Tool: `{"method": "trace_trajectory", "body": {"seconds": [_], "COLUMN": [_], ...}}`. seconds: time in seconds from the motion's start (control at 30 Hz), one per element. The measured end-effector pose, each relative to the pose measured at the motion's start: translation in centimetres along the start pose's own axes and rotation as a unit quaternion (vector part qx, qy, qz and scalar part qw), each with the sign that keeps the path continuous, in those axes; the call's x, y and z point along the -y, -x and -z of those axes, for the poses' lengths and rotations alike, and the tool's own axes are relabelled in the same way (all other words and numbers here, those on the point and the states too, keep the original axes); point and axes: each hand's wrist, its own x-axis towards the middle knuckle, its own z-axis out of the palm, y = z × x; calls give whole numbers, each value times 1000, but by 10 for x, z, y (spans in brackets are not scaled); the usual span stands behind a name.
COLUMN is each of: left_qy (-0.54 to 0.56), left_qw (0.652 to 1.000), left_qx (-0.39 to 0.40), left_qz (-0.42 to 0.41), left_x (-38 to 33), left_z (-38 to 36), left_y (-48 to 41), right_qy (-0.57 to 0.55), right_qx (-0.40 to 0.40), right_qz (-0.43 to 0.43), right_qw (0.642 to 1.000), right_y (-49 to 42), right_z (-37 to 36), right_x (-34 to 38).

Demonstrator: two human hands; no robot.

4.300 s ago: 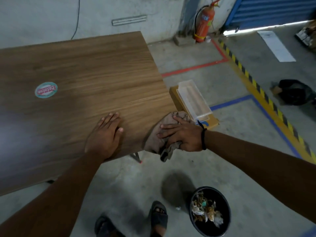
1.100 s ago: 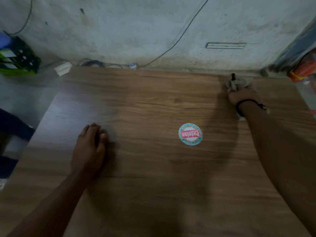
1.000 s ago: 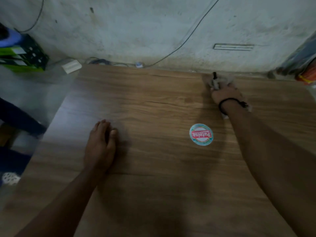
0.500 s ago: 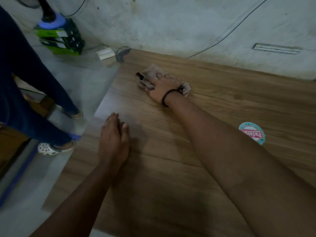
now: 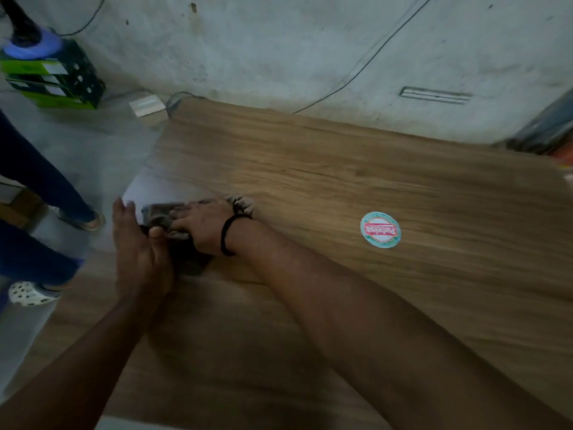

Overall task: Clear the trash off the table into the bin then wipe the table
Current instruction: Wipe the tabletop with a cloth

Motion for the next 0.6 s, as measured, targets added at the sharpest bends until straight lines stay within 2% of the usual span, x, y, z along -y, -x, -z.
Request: {"method": "trace_trajectory", "body": {"seconds": [0.07,0.13,0.2,0.27,0.33,0.4,0.5,0.6], "left_qy": [-33,-49,-61,-67,-69,-71,-69,-80], "left_qw": [999,995,987,976,954,921,895,900], "left_qx": [23,56,97,150,214,263,285,287], "left_qz": [-23,-63,-110,-145,-199,-277,-336,-318], "left_x": [-7,-19,-41,-67,-92,-109,-122,-121], "left_z": [3,2,-9,-30,-55,-76,-95,-104], "left_y": [-1,-1,6,17,29,36,40,44], "right_qy": [-74,-156,-188,-212,-190,-136,-96,-84], "right_qx": [-22,-103,-176,-239,-265,-255,-172,-116], "right_qz": [1,-34,-120,-224,-336,-479,-664,-745], "right_qw": [997,982,959,921,884,829,722,652], "right_y": [24,56,99,152,220,291,390,458], "right_z": [2,9,11,6,-7,-29,-61,-80], "right_x": [-20,-50,-94,-143,-200,-256,-311,-327]}}
